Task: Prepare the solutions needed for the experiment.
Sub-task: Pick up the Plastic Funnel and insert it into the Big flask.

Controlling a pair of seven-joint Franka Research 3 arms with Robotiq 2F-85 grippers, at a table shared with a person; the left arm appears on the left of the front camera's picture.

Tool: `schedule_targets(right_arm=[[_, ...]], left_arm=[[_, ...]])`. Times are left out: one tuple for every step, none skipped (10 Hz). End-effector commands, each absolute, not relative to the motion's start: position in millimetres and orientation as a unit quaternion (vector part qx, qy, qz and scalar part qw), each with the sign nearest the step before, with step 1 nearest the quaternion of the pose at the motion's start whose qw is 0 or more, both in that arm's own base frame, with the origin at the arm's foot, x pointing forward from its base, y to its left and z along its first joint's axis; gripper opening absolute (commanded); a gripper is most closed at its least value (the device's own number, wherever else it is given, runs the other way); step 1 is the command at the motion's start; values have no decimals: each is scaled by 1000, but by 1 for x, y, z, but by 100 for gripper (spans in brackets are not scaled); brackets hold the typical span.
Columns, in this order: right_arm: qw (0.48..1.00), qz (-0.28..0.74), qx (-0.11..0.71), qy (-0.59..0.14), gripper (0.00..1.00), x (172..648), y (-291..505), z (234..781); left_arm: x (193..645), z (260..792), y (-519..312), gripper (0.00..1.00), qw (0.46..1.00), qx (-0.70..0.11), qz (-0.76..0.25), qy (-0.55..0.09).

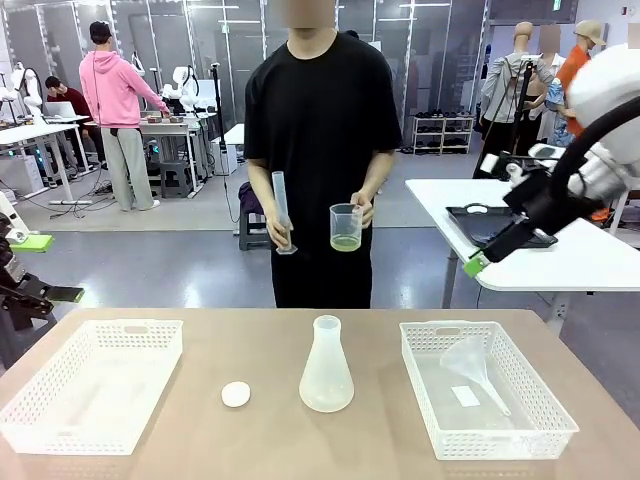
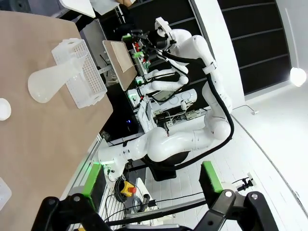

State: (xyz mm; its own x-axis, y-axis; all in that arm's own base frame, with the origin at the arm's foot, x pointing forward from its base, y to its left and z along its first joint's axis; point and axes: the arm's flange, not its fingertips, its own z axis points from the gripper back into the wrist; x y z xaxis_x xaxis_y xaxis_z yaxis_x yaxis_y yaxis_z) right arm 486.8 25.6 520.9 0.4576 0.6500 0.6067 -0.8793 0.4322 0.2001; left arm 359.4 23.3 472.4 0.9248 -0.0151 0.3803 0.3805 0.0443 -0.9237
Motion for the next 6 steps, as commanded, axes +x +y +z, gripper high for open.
schedule_targets(right_arm=[[789, 529, 165, -266, 100, 510, 38, 517], [773, 564, 133, -258, 100, 519, 44, 515], [760, 593, 113, -242, 100, 522, 49, 513], [751, 614, 101, -221, 100, 522, 51, 511], [788, 576, 90, -200, 100, 521, 51, 510], [762, 594, 118, -230, 100, 521, 54, 516]], left_arm=[[359, 474, 24, 100, 708, -679, -143, -133], [359, 474, 24, 100, 708, -679, -143, -133], [359, 474, 24, 100, 708, -679, -143, -133], [359, 474, 24, 100, 708, -679, -143, -133], [359, 474, 24, 100, 708, -679, -143, -133], [359, 474, 24, 100, 708, -679, -143, -133]])
